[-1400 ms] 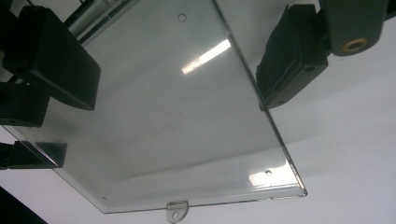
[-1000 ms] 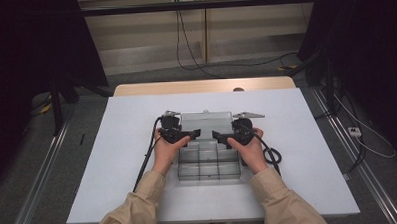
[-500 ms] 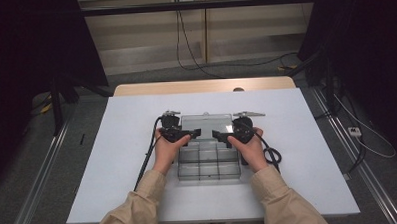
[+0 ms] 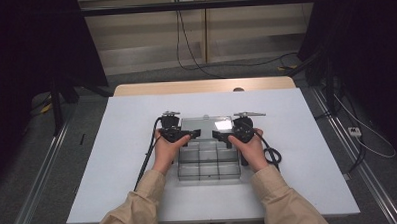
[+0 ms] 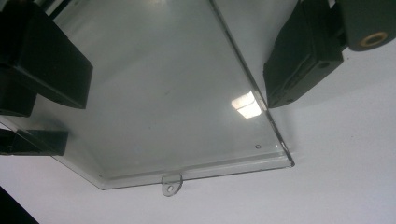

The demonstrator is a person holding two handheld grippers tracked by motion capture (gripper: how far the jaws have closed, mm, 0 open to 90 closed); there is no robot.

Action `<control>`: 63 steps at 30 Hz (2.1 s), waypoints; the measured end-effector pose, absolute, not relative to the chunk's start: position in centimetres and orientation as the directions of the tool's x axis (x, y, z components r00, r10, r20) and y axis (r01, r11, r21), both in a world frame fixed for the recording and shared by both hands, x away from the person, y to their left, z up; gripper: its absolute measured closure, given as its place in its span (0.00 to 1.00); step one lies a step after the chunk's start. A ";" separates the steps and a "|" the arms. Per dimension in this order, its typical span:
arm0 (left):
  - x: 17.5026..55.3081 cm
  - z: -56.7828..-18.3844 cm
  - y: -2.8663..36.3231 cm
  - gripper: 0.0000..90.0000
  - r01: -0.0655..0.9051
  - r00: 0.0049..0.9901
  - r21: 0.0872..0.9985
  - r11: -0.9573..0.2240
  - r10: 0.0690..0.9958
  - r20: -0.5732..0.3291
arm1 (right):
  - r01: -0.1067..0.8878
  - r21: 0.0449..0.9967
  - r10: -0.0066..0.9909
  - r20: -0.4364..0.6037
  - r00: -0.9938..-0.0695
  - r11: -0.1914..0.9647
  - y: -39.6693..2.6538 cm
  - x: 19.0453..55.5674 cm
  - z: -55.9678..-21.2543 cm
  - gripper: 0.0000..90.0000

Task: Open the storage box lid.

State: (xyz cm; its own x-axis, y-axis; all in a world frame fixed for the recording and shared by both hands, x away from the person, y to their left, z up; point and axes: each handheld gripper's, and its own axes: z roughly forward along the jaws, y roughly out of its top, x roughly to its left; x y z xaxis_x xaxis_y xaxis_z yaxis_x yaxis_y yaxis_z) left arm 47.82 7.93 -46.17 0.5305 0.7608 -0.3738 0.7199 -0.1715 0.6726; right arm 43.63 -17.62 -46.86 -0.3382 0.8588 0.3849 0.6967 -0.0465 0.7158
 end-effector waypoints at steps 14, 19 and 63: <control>47.8 -46.2 8.0 0.08 0.727 0.528 0.665 -0.172 0.759 -0.381 | 0.707 0.705 0.857 0.397 -0.329 -0.056 -17.6 43.6 -46.9 0.08; 47.8 -46.2 8.0 0.08 0.729 0.528 0.661 -0.175 0.758 -0.382 | 0.710 0.702 0.856 0.401 -0.327 -0.058 -17.7 43.6 -46.9 0.08; 42.9 -41.5 13.6 0.06 0.552 0.675 0.795 -0.252 0.695 -0.248 | 0.548 0.826 0.875 0.161 -0.456 0.134 -22.1 36.9 -41.9 0.17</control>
State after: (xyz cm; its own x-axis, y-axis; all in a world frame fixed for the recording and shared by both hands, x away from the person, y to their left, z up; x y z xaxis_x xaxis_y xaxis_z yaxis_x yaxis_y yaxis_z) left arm 42.88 13.59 -41.48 0.6746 0.6952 -0.2482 0.5523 -0.2522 0.7946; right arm 36.86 -22.11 -41.86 -0.4563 0.8752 0.1607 0.5481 0.1342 0.8256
